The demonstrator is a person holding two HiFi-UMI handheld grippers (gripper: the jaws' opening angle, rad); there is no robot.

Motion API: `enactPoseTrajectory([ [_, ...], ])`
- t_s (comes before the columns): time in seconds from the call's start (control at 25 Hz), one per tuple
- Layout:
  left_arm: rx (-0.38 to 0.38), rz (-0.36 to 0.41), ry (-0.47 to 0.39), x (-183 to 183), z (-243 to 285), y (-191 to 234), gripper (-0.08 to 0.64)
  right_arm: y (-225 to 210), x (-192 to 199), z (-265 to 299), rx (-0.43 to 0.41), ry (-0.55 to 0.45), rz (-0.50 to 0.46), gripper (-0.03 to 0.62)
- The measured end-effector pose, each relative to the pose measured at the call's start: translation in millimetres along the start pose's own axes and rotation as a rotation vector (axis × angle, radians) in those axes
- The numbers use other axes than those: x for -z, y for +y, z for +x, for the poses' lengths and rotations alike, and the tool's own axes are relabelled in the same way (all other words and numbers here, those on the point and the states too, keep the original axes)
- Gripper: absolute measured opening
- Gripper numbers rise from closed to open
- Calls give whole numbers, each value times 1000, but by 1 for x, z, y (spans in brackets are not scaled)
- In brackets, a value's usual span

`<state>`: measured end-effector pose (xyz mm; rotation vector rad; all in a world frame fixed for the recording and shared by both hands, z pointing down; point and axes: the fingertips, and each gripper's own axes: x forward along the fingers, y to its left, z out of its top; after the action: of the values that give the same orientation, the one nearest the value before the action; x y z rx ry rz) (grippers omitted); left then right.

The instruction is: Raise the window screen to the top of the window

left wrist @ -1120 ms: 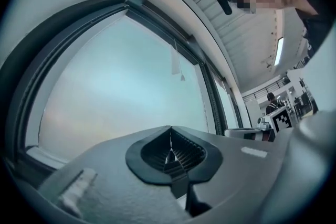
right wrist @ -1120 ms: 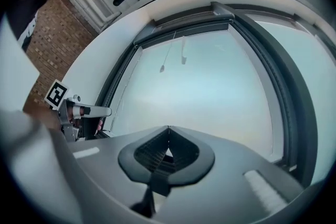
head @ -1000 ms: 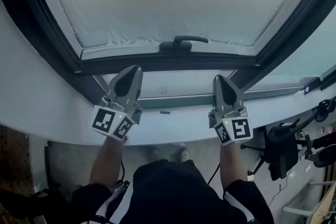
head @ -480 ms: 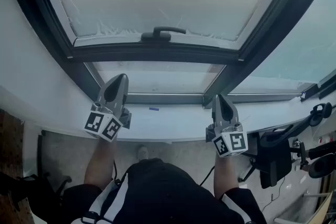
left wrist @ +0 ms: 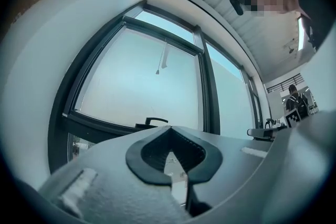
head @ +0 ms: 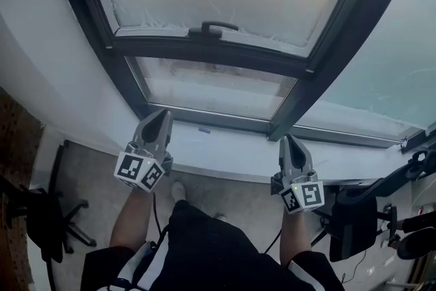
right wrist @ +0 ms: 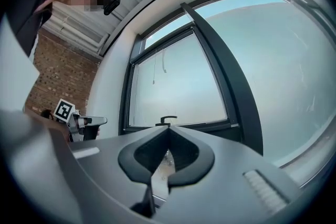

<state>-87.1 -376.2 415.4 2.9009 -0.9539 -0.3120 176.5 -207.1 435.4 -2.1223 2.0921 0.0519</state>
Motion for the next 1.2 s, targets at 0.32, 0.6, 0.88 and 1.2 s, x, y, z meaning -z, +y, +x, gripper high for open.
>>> enactPoseTrajectory([
  [0.32,31,40,50,9,-27,-14,6,-13,12,-35,35,21,17,5],
  [0.6,46,10,49,-7,-47,6,6,14,2,-37,76,17,-3,5],
  [0.88,51,-61,47,-2,-57,14,5,37,1,-27,52,6,37,5],
  [1.2,40,-48,39,1,-59,25,5,52,6,-17,16,24,44,5],
])
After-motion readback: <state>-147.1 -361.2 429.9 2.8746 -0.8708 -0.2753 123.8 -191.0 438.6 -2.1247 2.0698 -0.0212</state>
